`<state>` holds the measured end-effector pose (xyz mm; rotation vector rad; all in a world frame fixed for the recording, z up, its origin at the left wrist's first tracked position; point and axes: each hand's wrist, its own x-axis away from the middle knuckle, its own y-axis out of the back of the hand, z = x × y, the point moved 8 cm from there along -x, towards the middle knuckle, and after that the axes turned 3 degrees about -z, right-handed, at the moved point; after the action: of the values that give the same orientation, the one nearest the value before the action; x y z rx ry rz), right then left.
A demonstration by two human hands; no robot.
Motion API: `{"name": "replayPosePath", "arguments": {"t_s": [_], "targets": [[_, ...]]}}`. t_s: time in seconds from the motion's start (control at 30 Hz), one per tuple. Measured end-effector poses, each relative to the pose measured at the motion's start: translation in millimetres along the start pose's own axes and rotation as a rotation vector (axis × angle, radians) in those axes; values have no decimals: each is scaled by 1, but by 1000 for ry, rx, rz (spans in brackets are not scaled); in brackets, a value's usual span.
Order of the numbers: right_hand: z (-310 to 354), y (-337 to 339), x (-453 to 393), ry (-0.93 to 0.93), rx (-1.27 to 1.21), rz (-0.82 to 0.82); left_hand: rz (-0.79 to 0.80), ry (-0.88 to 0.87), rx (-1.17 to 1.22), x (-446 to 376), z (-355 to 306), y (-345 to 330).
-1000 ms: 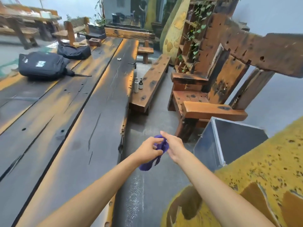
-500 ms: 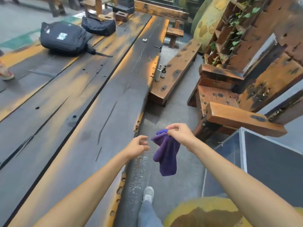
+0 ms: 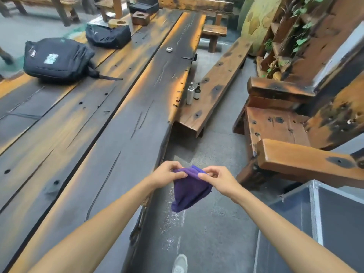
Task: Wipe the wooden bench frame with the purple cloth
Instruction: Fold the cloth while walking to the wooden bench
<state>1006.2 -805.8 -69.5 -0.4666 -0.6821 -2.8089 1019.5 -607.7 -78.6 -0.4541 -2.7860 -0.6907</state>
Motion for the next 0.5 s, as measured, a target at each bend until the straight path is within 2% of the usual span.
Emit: {"name": "replayPosePath", "arguments": {"t_s": [0.17,0.37,0.5], "targets": [[0,55,-49,63,-5,-150,-1,-82,-73,-67,-32,-6],[13,148,-123,95,-93,-369,-128,-255,-231,-180,-109,-11],[16,205,-176,97,-149,-486,-105,-358,-257,-257,-144,-14]]}}
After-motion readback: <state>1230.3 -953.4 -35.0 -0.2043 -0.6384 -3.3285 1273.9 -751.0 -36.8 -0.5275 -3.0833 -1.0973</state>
